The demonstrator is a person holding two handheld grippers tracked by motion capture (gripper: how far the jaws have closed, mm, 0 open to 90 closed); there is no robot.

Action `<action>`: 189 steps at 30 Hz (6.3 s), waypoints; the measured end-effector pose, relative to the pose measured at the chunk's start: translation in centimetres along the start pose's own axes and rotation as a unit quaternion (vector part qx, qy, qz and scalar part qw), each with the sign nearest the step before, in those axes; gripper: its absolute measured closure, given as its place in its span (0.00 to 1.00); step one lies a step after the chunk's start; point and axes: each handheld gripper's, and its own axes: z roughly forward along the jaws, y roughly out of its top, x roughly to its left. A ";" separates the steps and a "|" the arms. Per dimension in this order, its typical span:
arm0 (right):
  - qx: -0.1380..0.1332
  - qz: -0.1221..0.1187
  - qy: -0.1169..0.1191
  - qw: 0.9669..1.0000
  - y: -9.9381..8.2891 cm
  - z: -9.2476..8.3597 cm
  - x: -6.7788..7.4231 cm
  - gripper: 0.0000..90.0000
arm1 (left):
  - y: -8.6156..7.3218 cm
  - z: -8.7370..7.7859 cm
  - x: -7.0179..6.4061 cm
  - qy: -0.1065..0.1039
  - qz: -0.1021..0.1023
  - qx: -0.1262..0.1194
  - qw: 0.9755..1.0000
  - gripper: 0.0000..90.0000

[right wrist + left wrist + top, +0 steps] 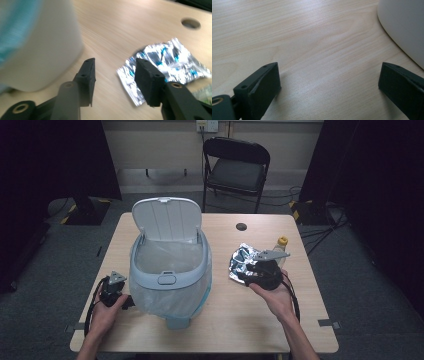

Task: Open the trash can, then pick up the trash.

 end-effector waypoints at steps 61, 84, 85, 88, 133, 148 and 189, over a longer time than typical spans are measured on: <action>0.038 0.041 -0.028 0.998 -2.4 6.3 -1.2 0.65 | 0.0 0.0 0.0 0.000 0.000 0.000 1.000 0.04; 0.052 0.084 -0.091 0.991 -5.5 7.6 -2.4 0.48 | 0.0 0.0 0.0 0.000 -0.001 0.000 1.000 0.04; 0.052 0.080 -0.093 0.991 -5.4 7.8 -2.4 0.48 | 0.0 0.0 0.0 0.000 0.000 0.000 1.000 0.04; 0.051 0.064 -0.100 0.992 -5.2 8.2 -2.3 0.53 | 0.0 0.0 0.0 0.001 -0.001 0.000 1.000 0.04; -0.047 0.088 -0.015 0.995 -4.8 3.3 -3.4 1.00 | 0.0 0.0 0.0 -0.003 -0.003 0.001 1.000 0.03; -0.098 0.088 -0.007 0.991 -4.0 0.1 -3.2 1.00 | 0.0 0.1 0.0 -0.003 -0.003 0.001 1.000 0.03; -0.232 0.060 0.040 0.970 0.4 -8.4 -1.0 1.00 | 0.0 0.0 0.0 -0.003 -0.003 0.002 1.000 0.03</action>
